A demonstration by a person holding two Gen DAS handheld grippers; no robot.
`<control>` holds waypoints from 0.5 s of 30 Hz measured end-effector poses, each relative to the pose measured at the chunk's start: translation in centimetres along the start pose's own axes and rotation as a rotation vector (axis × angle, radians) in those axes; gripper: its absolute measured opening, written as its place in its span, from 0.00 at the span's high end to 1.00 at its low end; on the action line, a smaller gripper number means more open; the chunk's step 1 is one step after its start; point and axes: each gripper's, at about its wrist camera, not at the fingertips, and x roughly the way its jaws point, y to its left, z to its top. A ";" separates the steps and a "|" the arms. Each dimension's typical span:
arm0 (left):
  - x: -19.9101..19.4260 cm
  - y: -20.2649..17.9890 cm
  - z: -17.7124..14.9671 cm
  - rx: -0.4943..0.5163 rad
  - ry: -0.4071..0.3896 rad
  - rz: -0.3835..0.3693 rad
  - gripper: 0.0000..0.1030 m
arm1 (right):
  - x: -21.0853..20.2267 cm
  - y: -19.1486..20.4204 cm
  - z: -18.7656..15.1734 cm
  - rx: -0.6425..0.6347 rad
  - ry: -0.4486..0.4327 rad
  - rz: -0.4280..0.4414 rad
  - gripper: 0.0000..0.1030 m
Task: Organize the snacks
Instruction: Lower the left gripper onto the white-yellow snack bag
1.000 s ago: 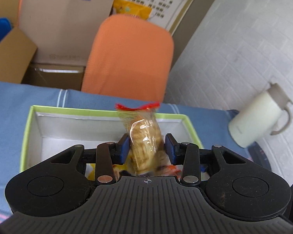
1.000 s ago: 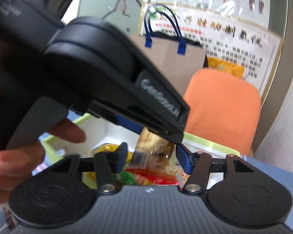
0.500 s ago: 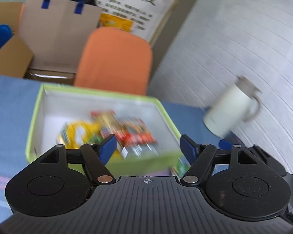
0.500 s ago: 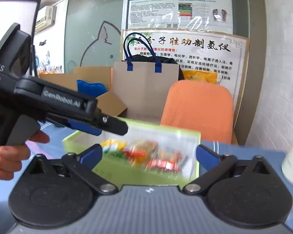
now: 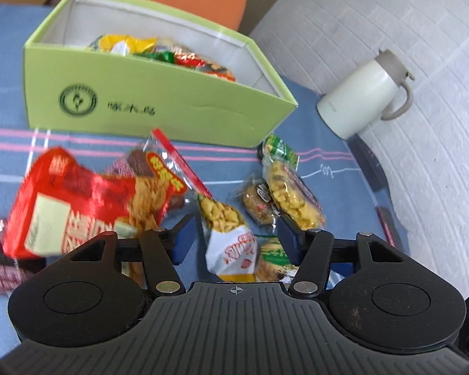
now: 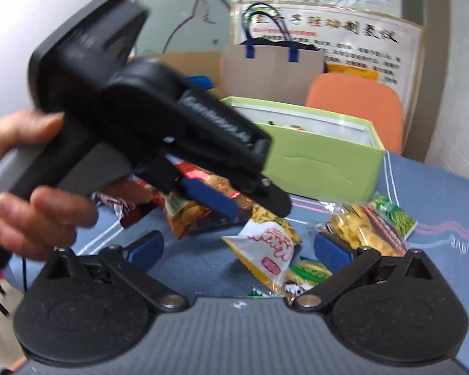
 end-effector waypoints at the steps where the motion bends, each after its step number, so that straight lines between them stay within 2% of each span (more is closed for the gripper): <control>1: 0.2 0.0 0.2 0.007 0.005 0.012 0.60 | 0.5 -0.2 0.1 0.004 0.011 0.009 0.01; 6: 2.1 0.0 1.1 0.053 0.048 0.023 0.63 | 4.1 -1.3 1.0 0.023 0.083 0.030 0.02; 9: 2.6 0.0 1.1 0.073 0.067 0.019 0.72 | 5.6 -1.3 1.1 0.031 0.124 0.075 0.02; 11: 2.5 0.4 0.7 0.072 0.076 0.016 0.85 | 5.5 -0.6 1.1 0.019 0.121 0.070 0.01; 15: 0.7 2.2 -1.2 0.009 0.072 -0.007 0.87 | 4.0 1.0 0.6 0.041 0.095 0.117 0.01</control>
